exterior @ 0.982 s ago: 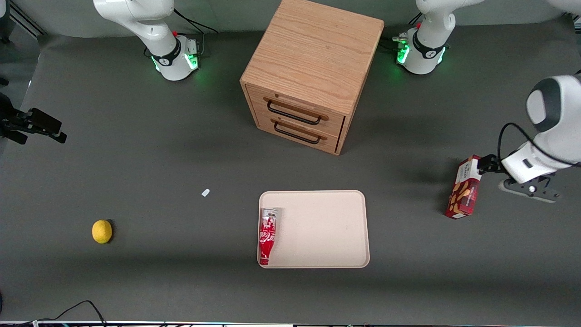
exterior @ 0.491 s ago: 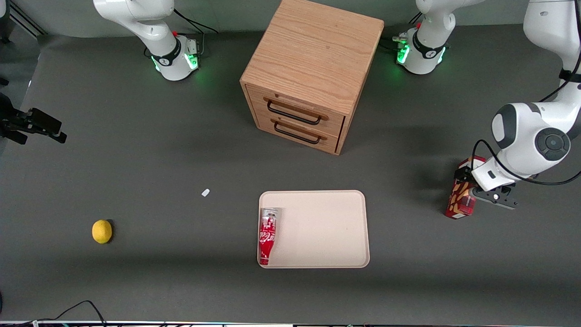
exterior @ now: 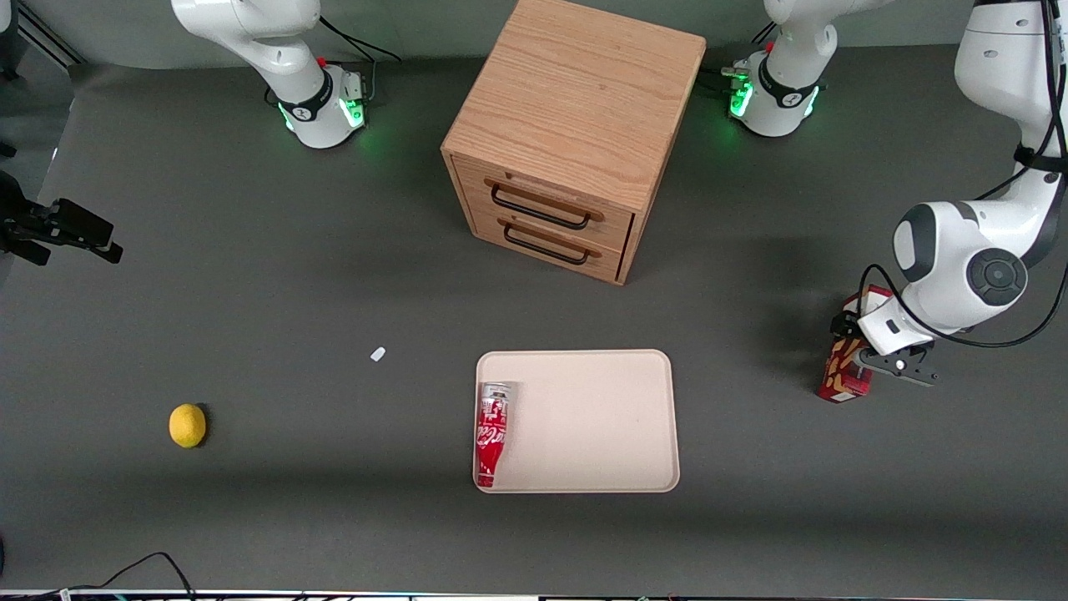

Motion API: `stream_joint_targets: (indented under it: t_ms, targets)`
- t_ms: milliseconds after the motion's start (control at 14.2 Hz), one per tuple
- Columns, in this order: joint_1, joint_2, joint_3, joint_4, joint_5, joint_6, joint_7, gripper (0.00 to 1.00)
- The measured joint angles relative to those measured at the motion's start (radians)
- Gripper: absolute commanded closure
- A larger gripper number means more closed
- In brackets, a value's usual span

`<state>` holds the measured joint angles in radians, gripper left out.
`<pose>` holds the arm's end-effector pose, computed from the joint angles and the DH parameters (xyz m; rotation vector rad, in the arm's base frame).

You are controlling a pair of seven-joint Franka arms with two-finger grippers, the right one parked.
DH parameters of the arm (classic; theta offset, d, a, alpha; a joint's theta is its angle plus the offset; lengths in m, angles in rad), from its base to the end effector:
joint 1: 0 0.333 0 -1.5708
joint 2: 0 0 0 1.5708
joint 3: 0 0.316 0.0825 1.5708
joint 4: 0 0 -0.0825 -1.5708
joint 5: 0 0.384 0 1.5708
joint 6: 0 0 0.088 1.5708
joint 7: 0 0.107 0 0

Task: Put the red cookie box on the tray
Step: 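Close the left gripper around the top of the cookie box, then lift the cookie box and carry it over the white tray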

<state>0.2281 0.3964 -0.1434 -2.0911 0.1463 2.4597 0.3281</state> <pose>0.5805 0.0499 0.2310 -3.0639 0.5381 0.0435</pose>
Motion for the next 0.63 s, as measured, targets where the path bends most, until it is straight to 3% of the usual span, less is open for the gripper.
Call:
stream_joint_targets:
  t_ms: [211, 632]
  targets:
    - [-0.012, 0.01, 0.001, -0.001, 0.0, 0.005, 0.0, 0.97]
    - [-0.019, 0.01, 0.004, 0.02, 0.0, -0.002, 0.0, 1.0]
